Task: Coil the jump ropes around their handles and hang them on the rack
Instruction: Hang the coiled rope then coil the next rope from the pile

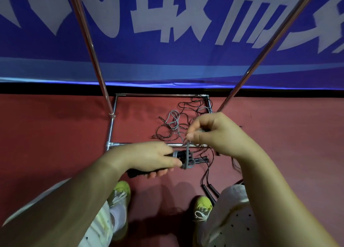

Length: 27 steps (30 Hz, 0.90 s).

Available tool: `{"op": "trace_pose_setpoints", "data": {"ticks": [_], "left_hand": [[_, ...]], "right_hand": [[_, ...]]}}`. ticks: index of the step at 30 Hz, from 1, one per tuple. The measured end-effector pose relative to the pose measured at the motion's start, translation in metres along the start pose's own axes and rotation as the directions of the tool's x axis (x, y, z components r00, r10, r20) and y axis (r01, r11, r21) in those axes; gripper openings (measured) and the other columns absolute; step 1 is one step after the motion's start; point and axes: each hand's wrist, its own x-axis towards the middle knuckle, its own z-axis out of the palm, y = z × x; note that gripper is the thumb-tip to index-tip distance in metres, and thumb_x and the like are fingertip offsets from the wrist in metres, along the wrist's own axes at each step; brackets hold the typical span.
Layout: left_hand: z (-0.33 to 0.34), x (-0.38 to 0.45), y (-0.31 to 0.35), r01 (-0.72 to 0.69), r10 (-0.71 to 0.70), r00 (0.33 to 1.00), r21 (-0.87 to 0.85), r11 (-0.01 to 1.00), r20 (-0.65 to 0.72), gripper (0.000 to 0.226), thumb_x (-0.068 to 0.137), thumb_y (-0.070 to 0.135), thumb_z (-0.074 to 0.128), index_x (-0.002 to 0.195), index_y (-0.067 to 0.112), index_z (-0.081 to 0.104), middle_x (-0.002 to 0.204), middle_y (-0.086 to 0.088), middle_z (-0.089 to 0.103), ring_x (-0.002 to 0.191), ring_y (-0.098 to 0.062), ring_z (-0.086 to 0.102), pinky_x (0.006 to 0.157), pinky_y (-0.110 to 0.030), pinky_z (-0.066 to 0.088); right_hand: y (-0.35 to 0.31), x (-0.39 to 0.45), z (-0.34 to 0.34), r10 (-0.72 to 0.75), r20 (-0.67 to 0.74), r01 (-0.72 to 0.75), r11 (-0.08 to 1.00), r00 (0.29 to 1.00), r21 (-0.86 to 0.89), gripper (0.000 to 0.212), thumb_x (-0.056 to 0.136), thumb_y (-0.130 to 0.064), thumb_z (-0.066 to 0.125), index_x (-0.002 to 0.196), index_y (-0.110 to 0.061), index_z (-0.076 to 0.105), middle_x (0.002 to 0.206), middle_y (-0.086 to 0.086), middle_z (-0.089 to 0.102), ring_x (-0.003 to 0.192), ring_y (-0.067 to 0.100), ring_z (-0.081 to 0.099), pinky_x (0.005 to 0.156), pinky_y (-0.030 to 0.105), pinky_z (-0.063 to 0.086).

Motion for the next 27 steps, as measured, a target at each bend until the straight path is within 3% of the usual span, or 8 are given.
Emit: {"op": "trace_pose_setpoints", "data": {"ticks": [3, 5, 9, 13, 15, 19, 23, 27], "left_hand": [[0.007, -0.008, 0.014, -0.094, 0.09, 0.994, 0.066, 0.993, 0.055, 0.023, 0.096, 0.031, 0.051, 0.078, 0.018, 0.054, 0.062, 0.005, 0.056, 0.05, -0.014, 0.05, 0.052, -0.025, 0.042], [0.009, -0.013, 0.019, -0.15, 0.146, 0.987, 0.063, 0.987, 0.066, 0.023, 0.095, 0.031, 0.052, 0.075, 0.021, 0.055, 0.06, 0.009, 0.058, 0.05, -0.011, 0.053, 0.054, -0.024, 0.044], [0.007, -0.019, 0.022, -0.262, 0.267, 0.964, -0.266, 0.928, -0.017, 0.023, 0.085, 0.034, 0.051, 0.077, 0.012, 0.054, 0.052, 0.005, 0.055, 0.044, -0.009, 0.05, 0.046, -0.02, 0.044], [-0.007, -0.019, 0.015, -0.369, 0.248, 0.926, -0.545, 0.753, -0.285, 0.039, 0.086, 0.044, 0.049, 0.079, 0.006, 0.051, 0.052, -0.001, 0.049, 0.042, -0.015, 0.046, 0.042, -0.023, 0.042], [-0.011, -0.016, 0.012, -0.359, 0.175, 0.922, -0.59, 0.723, -0.347, 0.045, 0.089, 0.05, 0.052, 0.081, 0.005, 0.052, 0.053, -0.003, 0.049, 0.042, -0.016, 0.045, 0.043, -0.025, 0.041], [-0.012, -0.004, 0.012, -0.296, 0.058, 0.921, -0.594, 0.748, -0.386, 0.039, 0.092, 0.044, 0.043, 0.081, 0.009, 0.052, 0.054, -0.001, 0.05, 0.042, -0.013, 0.043, 0.043, -0.024, 0.038], [-0.015, -0.001, 0.008, -0.283, 0.048, 0.918, -0.564, 0.776, -0.395, 0.048, 0.082, 0.056, 0.044, 0.083, 0.009, 0.056, 0.055, 0.002, 0.05, 0.045, -0.012, 0.042, 0.043, -0.023, 0.036], [-0.013, -0.007, 0.006, -0.276, 0.099, 0.954, -0.7, 0.658, -0.283, 0.047, 0.075, 0.045, 0.052, 0.097, 0.004, 0.058, 0.065, -0.003, 0.057, 0.051, -0.016, 0.052, 0.049, -0.027, 0.042]], "right_hand": [[0.011, 0.009, 0.002, 0.043, 0.086, -0.065, 0.961, 0.995, 0.27, 0.017, 0.079, -0.009, 0.074, 0.065, -0.017, 0.067, 0.055, 0.0, 0.056, 0.049, 0.009, 0.047, 0.05, 0.02, 0.04], [0.017, 0.015, 0.007, 0.082, 0.219, -0.173, 0.88, 0.972, 0.441, 0.018, 0.074, -0.013, 0.068, 0.057, -0.017, 0.065, 0.048, -0.001, 0.052, 0.04, 0.007, 0.038, 0.041, 0.018, 0.028], [0.028, 0.022, 0.02, 0.129, 0.348, -0.331, 0.714, 0.929, 0.617, 0.023, 0.058, -0.027, 0.083, 0.053, -0.02, 0.062, 0.052, 0.002, 0.045, 0.047, 0.01, 0.031, 0.052, 0.025, 0.018], [0.027, 0.022, 0.01, 0.083, 0.3, -0.291, 0.574, 0.95, 0.765, 0.028, 0.084, -0.029, 0.061, 0.092, -0.004, 0.051, 0.051, -0.002, 0.045, 0.036, 0.002, 0.026, 0.034, 0.012, 0.021], [0.025, 0.019, 0.01, 0.011, 0.205, -0.16, 0.664, 0.979, 0.73, 0.044, 0.087, -0.041, 0.058, 0.106, -0.003, 0.051, 0.055, -0.005, 0.045, 0.04, 0.002, 0.026, 0.037, 0.013, 0.022], [0.019, 0.019, 0.028, 0.057, -0.123, -0.013, 0.941, 0.991, 0.338, 0.027, 0.09, -0.034, 0.064, 0.073, -0.014, 0.061, 0.054, -0.006, 0.039, 0.043, 0.005, 0.028, 0.042, 0.019, 0.024], [0.017, 0.024, 0.035, 0.062, -0.306, -0.021, 0.991, 0.95, 0.135, 0.037, 0.091, -0.032, 0.062, 0.07, -0.001, 0.062, 0.05, -0.01, 0.04, 0.045, 0.003, 0.032, 0.047, 0.02, 0.029], [0.019, 0.026, 0.039, 0.057, -0.382, -0.022, 0.995, 0.922, 0.095, 0.042, 0.092, -0.032, 0.062, 0.064, 0.0, 0.057, 0.041, -0.014, 0.038, 0.042, 0.002, 0.033, 0.044, 0.016, 0.028]]}}
